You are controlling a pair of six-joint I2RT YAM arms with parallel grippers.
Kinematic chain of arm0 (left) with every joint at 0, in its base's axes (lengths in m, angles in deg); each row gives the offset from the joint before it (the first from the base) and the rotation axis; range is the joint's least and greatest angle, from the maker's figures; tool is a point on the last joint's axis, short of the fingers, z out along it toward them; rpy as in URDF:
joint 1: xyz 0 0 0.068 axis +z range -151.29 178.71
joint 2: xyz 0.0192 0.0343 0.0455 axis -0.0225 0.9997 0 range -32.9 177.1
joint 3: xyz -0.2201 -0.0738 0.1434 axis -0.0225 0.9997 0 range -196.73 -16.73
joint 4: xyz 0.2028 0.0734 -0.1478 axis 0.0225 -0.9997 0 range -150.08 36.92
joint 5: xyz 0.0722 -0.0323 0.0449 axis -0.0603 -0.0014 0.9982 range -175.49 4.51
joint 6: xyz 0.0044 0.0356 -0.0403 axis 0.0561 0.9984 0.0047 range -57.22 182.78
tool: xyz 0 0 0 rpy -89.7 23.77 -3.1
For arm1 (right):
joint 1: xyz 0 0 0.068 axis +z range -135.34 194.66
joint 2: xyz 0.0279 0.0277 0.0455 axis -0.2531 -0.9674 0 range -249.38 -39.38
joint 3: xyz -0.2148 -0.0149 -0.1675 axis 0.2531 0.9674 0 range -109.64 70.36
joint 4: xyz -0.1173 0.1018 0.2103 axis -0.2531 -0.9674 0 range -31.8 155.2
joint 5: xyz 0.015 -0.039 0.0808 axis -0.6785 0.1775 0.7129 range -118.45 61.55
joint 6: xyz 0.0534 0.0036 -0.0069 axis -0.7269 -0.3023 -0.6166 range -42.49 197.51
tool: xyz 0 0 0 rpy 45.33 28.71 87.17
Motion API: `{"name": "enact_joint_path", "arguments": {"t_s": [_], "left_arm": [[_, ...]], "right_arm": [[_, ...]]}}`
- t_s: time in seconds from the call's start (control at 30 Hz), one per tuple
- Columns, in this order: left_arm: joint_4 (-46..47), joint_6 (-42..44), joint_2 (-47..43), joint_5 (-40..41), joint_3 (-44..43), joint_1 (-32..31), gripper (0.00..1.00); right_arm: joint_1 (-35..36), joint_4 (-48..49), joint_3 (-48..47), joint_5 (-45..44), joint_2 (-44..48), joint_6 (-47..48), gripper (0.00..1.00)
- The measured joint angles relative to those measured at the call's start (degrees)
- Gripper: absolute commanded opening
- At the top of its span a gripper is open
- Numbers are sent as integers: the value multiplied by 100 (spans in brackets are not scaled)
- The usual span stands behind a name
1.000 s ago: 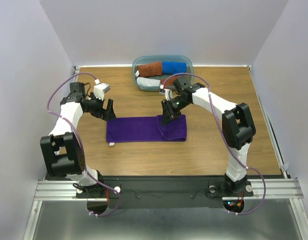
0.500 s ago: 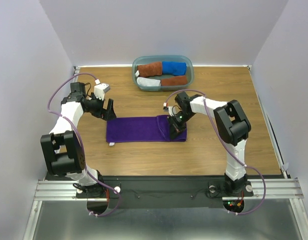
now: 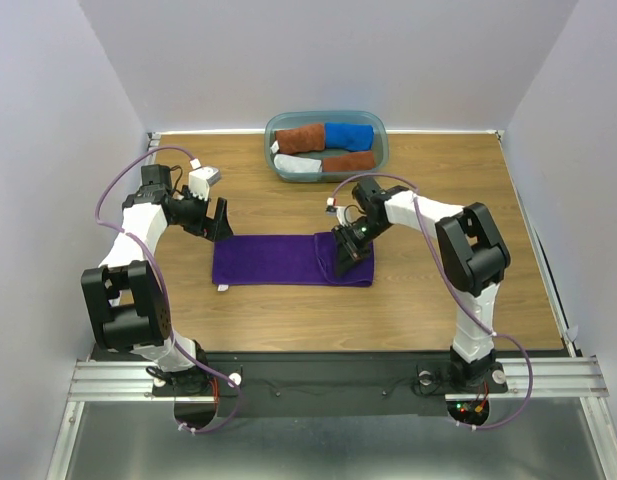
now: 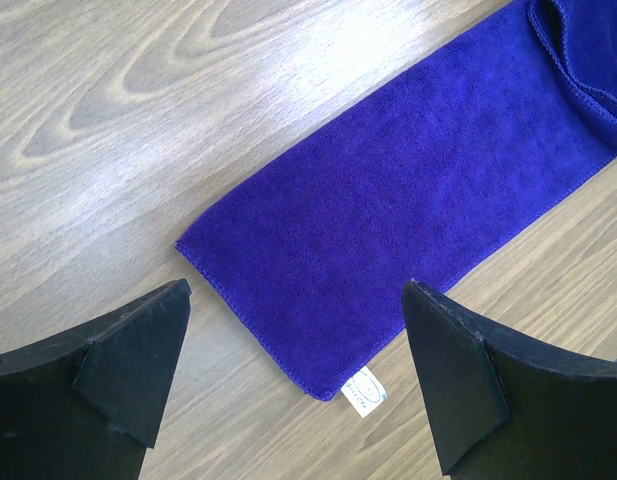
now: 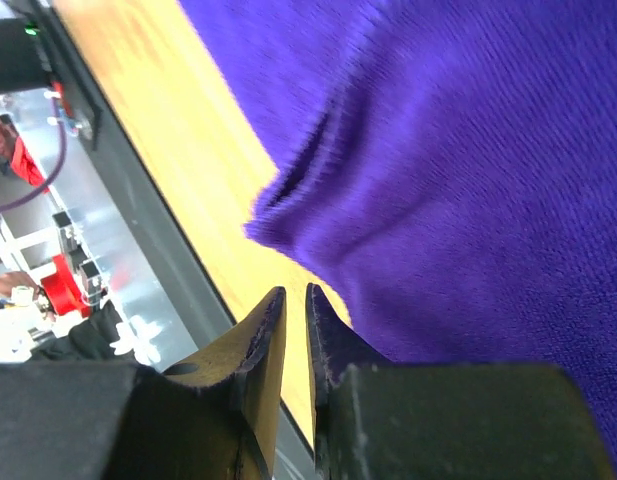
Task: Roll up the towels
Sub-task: Fold the towel
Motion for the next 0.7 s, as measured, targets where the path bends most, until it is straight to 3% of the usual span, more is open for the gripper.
{"name": "enact_joint_path", "arguments": {"t_s": [0.23,0.33,0.53,0.7], "left_arm": [[11,-4,13,-7,0,0,99],[15,-7,72,-7,0,0,99],[39,-4,107,-2,0,0,99],[74,-2,107,0,9,0,99]], "right_arm": [[9,87,-260,273,-70,-59,17],[26,186,-262,417,-289,-105,20],[168,385,-260,697,-710,-356,47],[190,450,-271,940,-713,-485,50]]}}
